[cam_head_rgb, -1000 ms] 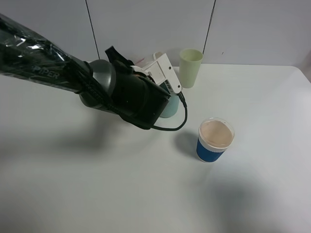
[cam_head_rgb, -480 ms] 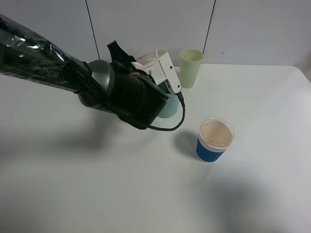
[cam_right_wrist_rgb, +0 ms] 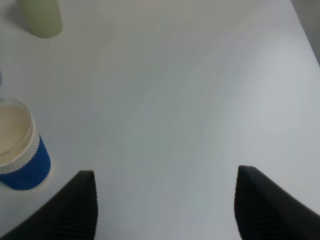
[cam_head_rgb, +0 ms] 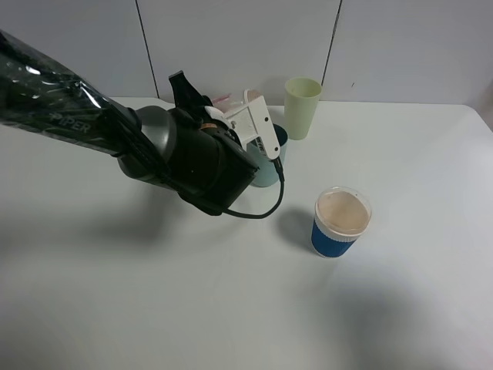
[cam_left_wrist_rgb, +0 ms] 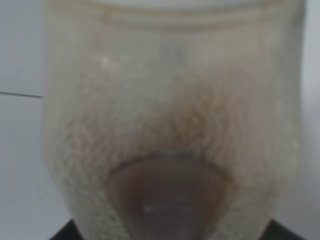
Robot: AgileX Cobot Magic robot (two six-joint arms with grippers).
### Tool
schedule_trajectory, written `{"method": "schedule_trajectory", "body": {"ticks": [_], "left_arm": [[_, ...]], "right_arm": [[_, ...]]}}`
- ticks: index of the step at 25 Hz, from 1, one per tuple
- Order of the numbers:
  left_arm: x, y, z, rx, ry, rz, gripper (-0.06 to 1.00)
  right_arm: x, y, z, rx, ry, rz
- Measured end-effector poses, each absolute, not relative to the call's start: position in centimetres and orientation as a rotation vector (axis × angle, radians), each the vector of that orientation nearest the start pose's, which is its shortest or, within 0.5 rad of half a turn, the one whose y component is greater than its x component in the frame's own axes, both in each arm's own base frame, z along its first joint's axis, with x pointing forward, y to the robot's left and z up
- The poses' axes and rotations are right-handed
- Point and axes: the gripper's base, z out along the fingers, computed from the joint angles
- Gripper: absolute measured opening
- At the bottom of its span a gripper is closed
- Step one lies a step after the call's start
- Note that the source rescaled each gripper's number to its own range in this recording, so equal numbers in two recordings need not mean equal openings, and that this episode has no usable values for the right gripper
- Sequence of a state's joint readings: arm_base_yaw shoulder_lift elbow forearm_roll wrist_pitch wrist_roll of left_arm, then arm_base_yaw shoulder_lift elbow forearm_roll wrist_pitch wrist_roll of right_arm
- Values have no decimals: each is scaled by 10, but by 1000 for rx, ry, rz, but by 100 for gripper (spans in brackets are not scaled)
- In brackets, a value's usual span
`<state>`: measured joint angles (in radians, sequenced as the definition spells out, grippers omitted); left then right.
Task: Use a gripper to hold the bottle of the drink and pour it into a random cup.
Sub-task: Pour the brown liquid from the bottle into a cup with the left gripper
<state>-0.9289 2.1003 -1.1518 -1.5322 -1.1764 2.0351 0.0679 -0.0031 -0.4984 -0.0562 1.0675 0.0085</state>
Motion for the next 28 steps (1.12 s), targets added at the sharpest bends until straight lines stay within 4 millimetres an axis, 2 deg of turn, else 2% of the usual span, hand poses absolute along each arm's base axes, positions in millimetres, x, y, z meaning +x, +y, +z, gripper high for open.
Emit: {"method": "schedule_trajectory", "body": {"ticks": [10,24,28], "left_arm": [[295,-254,148,897,1777,1137,0],[298,-257,150,966,1784,1188,0],[298,-257,143,1013,1776,1219,0]], "right_arm": [[-5,-5,276,-58,2048,-20],[-5,-5,276,-58,2048,-20],[-5,-5,276,-58,2048,-20]]}}
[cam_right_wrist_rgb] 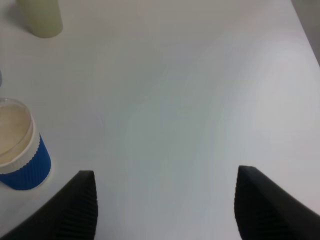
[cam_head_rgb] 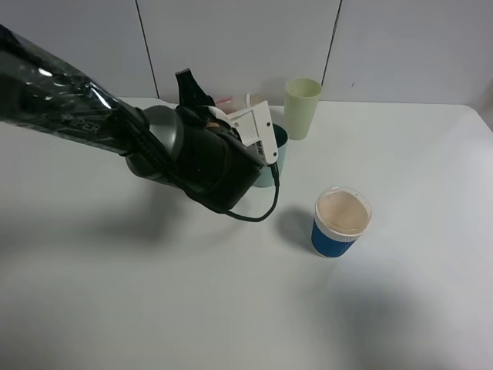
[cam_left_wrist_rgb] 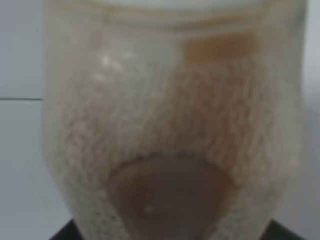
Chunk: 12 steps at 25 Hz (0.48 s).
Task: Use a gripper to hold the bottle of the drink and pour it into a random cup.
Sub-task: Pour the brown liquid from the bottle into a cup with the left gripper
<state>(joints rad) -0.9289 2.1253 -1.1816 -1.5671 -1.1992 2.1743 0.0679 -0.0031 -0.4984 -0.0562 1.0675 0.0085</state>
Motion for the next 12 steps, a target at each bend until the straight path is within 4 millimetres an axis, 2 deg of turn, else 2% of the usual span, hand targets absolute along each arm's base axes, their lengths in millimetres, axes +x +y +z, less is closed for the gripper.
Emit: {"method": "schedule_trajectory", "body": {"ticks": [4,12], "left_arm": [[298,-257,137,1046,1772,1242,0],[302,-262,143,1036,1749,1234,0]], "right_arm": [[-5,-5,276,-58,2048,-20],[-5,-5,276,-58,2048,-20]]}}
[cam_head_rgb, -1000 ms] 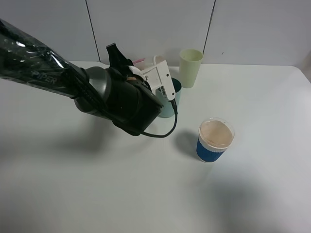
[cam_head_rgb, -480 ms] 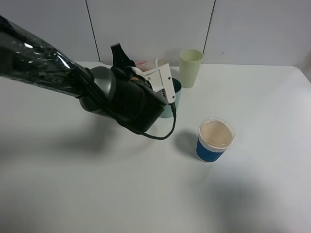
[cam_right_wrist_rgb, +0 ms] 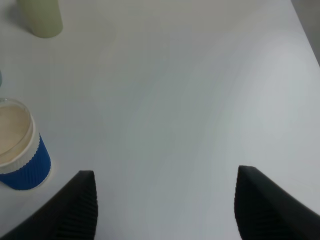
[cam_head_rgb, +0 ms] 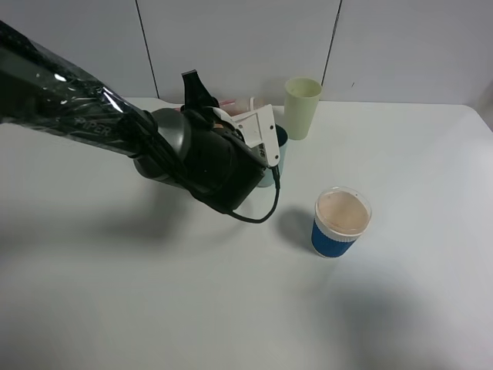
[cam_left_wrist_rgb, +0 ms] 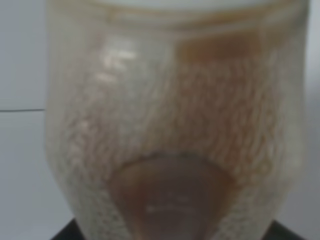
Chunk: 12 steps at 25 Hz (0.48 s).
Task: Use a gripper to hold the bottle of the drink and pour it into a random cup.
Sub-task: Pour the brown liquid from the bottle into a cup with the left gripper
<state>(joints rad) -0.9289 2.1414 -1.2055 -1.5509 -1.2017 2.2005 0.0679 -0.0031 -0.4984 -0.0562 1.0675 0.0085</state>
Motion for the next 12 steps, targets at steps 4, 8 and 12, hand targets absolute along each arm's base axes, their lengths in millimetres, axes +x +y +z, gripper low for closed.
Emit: {"method": "schedule_trajectory", "body": {"ticks": [4,8,12], "left_arm": [[302,-263,144,1056,1718,1243,0],[303,-264,145,1067,1693,1248,0],[304,-266,147,1076,1663,1250,0]], "right_arm": [[-5,-5,276,-58,2048,-20],[-5,-5,276,-58,2048,-20],[-5,-5,276,-58,2048,-20]]}}
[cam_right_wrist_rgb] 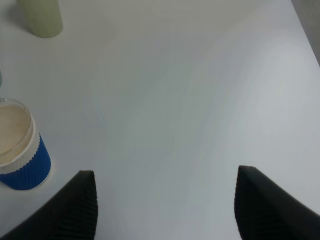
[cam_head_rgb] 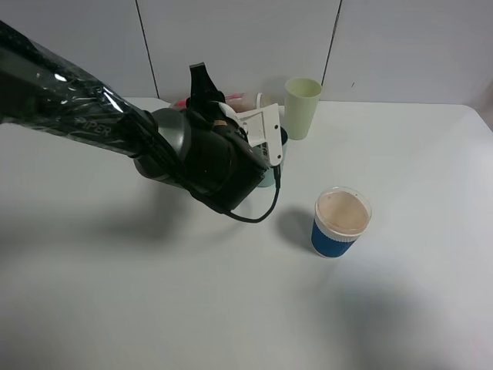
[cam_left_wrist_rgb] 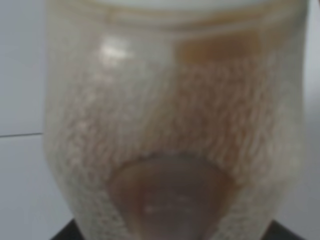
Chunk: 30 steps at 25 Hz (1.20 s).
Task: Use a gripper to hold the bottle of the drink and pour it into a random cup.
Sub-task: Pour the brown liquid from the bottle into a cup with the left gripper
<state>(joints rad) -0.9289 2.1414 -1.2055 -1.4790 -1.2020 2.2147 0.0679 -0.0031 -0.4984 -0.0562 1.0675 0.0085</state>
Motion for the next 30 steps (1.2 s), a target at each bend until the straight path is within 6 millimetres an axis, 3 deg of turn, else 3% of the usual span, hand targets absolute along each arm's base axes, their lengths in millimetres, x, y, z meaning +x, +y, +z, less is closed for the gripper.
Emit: {"method": "schedule_trajectory", "body": {"ticks": [30], "left_arm": [[309,-265,148,1124,1554,1282,0]], "right_arm": [[-5,-5,276,-58,2048,-20]]}}
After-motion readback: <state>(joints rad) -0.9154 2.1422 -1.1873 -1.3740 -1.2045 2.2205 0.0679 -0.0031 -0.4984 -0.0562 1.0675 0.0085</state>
